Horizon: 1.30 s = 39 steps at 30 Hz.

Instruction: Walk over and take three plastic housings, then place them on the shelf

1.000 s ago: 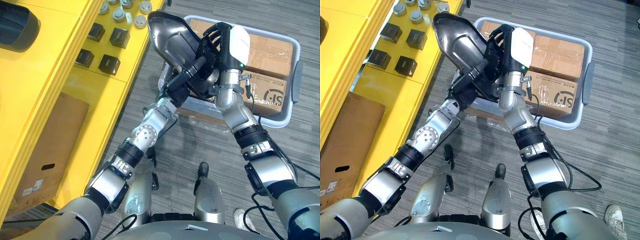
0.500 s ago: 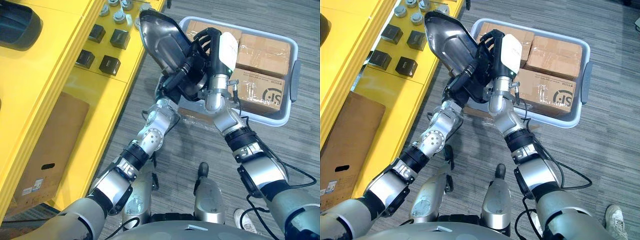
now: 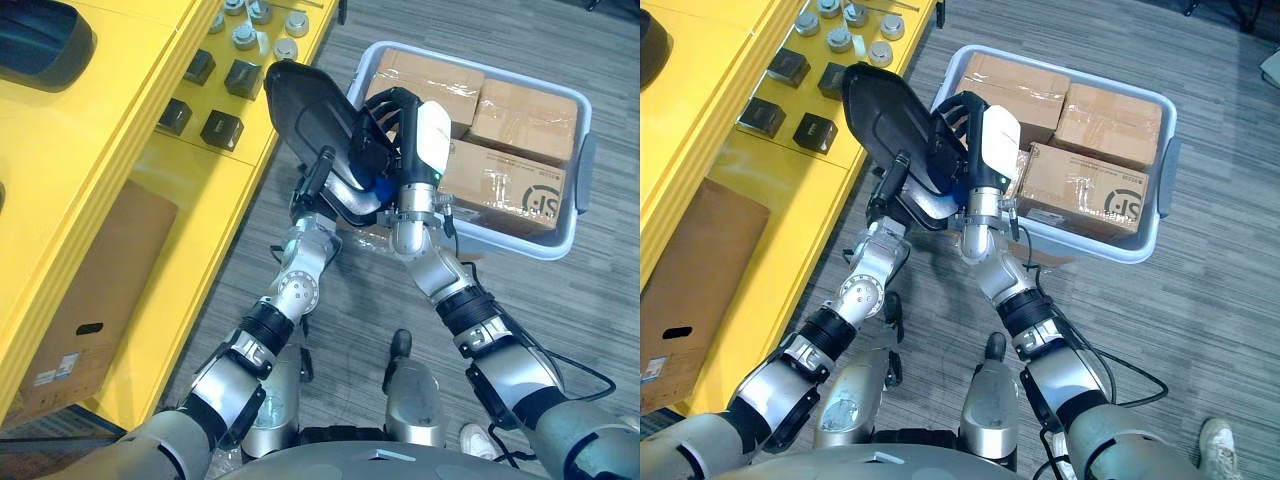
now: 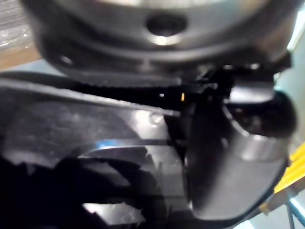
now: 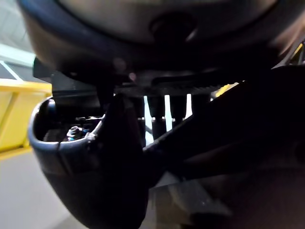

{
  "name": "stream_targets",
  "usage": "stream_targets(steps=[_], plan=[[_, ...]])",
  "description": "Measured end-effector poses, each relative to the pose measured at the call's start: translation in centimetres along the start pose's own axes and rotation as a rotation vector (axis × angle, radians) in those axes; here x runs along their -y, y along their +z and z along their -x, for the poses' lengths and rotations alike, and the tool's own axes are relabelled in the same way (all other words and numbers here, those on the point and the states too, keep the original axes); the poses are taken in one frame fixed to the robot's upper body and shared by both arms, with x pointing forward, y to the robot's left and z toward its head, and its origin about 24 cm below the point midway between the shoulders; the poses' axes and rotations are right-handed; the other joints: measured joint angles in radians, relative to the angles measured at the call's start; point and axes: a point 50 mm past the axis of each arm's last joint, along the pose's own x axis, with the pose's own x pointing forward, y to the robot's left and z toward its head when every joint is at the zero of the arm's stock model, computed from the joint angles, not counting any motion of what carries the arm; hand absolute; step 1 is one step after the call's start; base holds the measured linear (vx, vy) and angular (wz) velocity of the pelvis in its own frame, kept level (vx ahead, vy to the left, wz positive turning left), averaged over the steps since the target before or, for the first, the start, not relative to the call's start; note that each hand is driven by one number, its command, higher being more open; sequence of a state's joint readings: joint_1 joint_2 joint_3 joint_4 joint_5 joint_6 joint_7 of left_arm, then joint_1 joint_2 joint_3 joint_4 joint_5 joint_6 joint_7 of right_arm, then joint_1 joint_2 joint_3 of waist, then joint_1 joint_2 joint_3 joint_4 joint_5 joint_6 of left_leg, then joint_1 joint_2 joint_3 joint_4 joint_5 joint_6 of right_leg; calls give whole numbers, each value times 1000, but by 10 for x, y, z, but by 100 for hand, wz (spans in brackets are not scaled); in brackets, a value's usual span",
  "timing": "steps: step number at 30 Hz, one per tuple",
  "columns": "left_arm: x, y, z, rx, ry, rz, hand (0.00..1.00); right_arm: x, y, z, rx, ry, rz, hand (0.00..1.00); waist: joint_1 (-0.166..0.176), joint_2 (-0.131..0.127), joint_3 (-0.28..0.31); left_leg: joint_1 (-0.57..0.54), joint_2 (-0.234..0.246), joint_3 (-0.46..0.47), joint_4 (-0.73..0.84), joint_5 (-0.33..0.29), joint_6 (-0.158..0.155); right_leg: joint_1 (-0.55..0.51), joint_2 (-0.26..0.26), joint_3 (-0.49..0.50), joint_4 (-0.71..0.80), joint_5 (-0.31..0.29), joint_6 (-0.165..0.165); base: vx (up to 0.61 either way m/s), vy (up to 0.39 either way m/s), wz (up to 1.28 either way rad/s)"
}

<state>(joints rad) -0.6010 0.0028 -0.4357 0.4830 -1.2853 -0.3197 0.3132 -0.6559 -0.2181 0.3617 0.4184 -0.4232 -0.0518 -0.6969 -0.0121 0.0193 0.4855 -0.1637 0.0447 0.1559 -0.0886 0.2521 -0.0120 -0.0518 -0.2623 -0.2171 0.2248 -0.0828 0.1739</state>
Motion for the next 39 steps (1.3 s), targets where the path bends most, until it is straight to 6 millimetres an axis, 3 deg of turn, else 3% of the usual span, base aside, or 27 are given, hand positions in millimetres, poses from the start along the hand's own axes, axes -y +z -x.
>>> stream_targets(steps=[9,15,18,21,25,27,28,32,35,39], plan=[[0,-2,14,33,-70,-52,0,8,-2,31,-34,-160,-144,100,7,-9,-5,45,-3,5,-1,-18,0,60,-1,-7,-38,2,2,16,-24,-1],[26,19,30,289,-103,-388,0,25,1,47,-98,-268,-365,100,-3,-26,-46,74,-3,6,-1,-27,-6,106,2,-19,-69,5,5,41,-41,0],[19,40,47,517,-8,-628,0,30,-9,59,-156,-220,-407,100,-16,-46,-108,92,-2,9,-1,-25,-8,121,4,-22,-71,5,5,66,-45,-2],[9,51,61,667,56,-869,0,35,-13,79,-230,-160,-576,100,-15,-38,-164,105,1,13,-1,-33,-17,138,6,-24,-84,5,5,42,-48,-2],[-12,70,73,757,171,-1007,0,51,-30,104,-322,-115,-824,100,-19,-21,-206,109,4,25,-2,-51,-20,145,12,-19,-107,5,4,-19,-12,-10],[-30,77,79,751,236,-1051,0,63,-43,117,-355,-106,-908,100,-23,-8,-218,114,10,32,-2,-51,-21,144,17,-13,-108,3,-2,-55,-15,-16],[-50,81,87,709,299,-1090,0,72,-55,131,-386,-83,-934,100,-23,1,-238,115,19,37,-2,-49,-27,144,26,-12,-118,1,-14,-58,-36,-13],[-74,76,107,583,307,-1066,0,81,-67,155,-446,-22,-910,100,-27,-2,-254,113,38,39,-2,-47,-37,142,46,-11,-138,5,-24,-31,-37,-6],[-79,63,127,452,203,-944,0,77,-71,180,-557,-7,-916,100,-27,-16,-289,102,41,38,-1,-45,-48,139,51,-12,-151,8,-26,39,-36,1],[-72,58,140,383,53,-844,0,73,-74,199,-656,16,-917,100,-22,-20,-305,98,39,37,-1,-47,-50,145,51,-13,-156,17,-20,50,-17,1]])
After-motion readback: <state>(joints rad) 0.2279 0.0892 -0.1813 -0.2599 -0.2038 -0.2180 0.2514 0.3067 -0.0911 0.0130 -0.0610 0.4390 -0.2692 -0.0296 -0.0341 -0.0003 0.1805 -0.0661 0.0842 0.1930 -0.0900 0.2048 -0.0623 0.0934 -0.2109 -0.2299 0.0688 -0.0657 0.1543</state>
